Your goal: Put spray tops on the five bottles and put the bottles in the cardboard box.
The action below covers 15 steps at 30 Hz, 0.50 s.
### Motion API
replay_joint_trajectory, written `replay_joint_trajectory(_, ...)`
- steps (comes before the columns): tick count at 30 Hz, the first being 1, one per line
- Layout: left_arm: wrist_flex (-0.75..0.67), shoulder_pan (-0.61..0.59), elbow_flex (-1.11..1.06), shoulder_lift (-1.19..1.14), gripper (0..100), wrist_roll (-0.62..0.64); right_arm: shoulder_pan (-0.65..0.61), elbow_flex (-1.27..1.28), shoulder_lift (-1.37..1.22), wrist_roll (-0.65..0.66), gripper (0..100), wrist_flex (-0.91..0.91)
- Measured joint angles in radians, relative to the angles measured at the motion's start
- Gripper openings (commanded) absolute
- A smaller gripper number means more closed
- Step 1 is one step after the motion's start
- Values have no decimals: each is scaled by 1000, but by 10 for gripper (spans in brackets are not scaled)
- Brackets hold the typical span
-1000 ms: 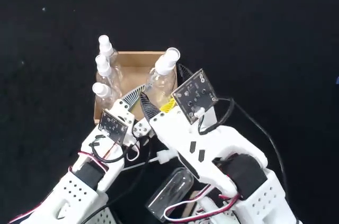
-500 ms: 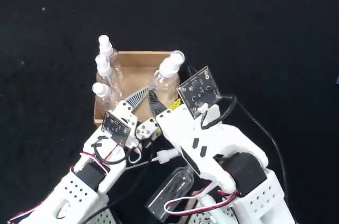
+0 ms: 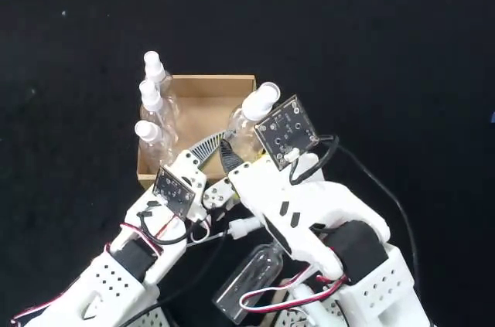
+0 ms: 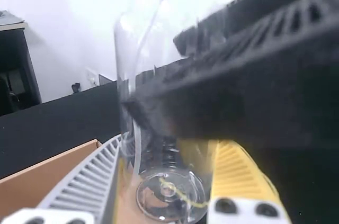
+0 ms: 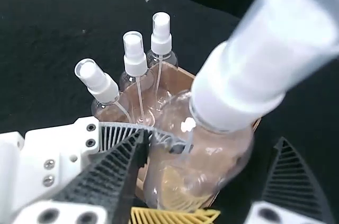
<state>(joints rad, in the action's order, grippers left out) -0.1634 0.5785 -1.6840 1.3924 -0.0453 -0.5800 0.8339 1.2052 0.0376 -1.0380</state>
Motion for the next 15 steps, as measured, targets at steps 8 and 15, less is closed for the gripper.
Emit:
replay_joint_trajectory(8, 0, 5, 0, 0, 30, 0, 11, -38, 0, 0, 328, -17)
replay_joint_trajectory(15, 0, 5, 0, 0, 30, 0, 11, -38, 0, 0, 258, -18)
